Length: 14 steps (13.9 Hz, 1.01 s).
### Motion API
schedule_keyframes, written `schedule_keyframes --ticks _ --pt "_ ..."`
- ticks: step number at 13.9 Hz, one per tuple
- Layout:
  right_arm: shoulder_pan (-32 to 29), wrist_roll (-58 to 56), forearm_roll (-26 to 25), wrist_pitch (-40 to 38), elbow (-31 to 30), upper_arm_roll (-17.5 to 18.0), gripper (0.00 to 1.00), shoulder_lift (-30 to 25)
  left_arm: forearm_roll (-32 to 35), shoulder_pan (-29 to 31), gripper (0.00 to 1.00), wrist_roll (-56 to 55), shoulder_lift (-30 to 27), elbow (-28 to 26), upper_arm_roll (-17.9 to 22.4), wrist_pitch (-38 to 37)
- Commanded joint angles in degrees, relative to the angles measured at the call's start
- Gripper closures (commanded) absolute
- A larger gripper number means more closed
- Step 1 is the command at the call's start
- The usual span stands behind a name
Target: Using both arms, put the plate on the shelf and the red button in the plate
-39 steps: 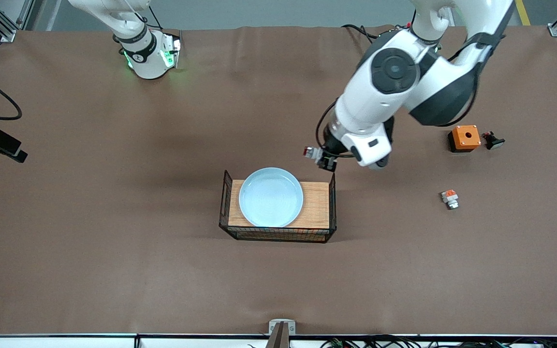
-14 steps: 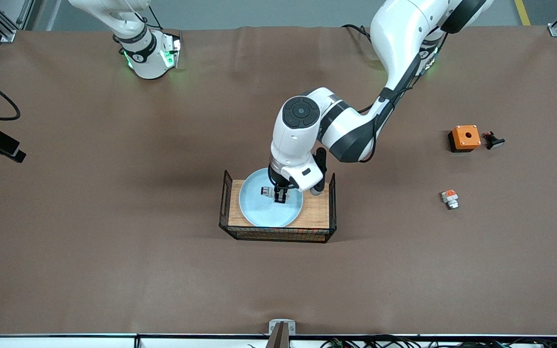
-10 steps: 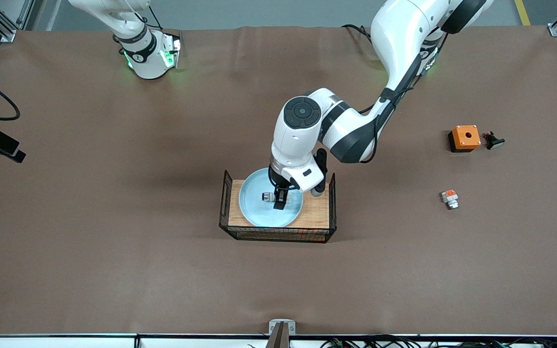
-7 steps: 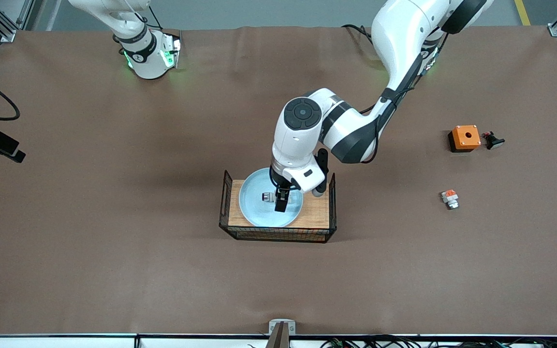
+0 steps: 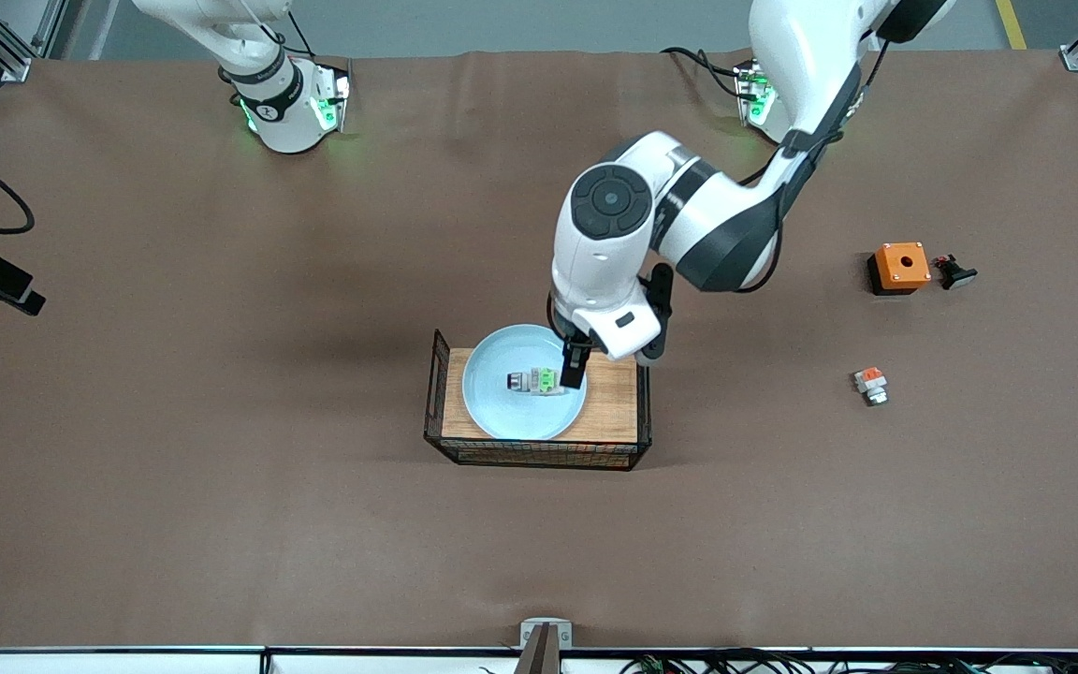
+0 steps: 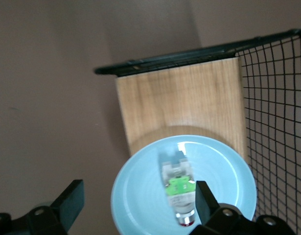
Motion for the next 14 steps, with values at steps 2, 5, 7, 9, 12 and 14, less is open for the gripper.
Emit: schedule_keyframes --ticks 2,5,7,9,12,14 --pt "-0.7 -0.7 -0.7 -0.3 -0.2 0.5 0.00 -0.3 -6.3 5.7 0.00 14.0 -8.1 -1.1 -0.1 -11.2" --pt "-0.6 -0.6 -0.7 -0.3 -0.3 0.5 0.00 -0.3 -7.2 12.2 0.00 32.1 -12.5 -1.2 0.0 -20.1" --pt "-0.7 -0.6 -0.7 -0.3 -0.3 0.5 0.00 -0.2 -7.3 18.7 0.00 46.5 -15.9 -2.0 0.2 -23.9" --pt "-0.6 -0.6 -0.7 -0.3 -0.3 0.5 0.00 -0.2 -7.4 25.8 0.00 60.9 -17.9 -2.1 0.2 -26.6" --pt "-0.6 -0.6 -0.7 -0.3 -0.3 0.5 0.00 -0.2 -7.3 35.3 0.00 80.4 -19.1 -2.1 0.2 -26.9" --pt "-0.7 -0.6 -0.7 -0.2 -0.3 0.5 0.00 -0.2 -6.7 39.5 0.00 90.7 -19.1 -2.2 0.2 -26.9"
